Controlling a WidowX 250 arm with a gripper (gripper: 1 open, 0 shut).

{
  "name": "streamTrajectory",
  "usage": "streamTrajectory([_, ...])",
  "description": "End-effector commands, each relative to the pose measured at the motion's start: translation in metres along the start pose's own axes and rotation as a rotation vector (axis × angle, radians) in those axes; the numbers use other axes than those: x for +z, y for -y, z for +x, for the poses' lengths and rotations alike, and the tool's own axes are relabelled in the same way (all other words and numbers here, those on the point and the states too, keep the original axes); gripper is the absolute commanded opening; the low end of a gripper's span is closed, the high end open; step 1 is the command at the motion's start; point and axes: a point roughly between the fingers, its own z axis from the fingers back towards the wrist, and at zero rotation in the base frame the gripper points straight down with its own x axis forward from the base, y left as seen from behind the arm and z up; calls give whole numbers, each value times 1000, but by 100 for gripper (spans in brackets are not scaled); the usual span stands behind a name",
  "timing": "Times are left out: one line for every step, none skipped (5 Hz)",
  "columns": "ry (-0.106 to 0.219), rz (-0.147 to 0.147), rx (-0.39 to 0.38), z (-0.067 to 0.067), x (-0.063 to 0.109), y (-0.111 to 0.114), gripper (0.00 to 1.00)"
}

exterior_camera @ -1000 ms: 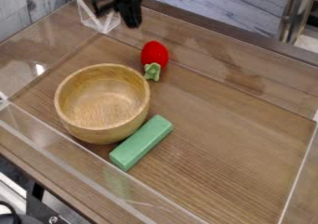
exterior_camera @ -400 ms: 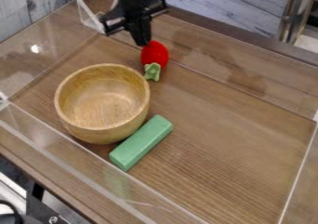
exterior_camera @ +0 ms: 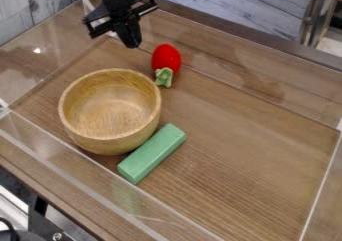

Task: Move the red fruit to the left

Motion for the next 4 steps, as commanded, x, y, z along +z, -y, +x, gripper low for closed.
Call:
streamTrajectory([55, -39, -41, -7, 31, 24, 0])
streamTrajectory([41, -47, -74, -25, 38, 45, 0])
streamTrajectory([33, -49, -92, -37, 45, 59, 0])
streamTrajectory([35, -51, -84, -22, 55, 54, 0])
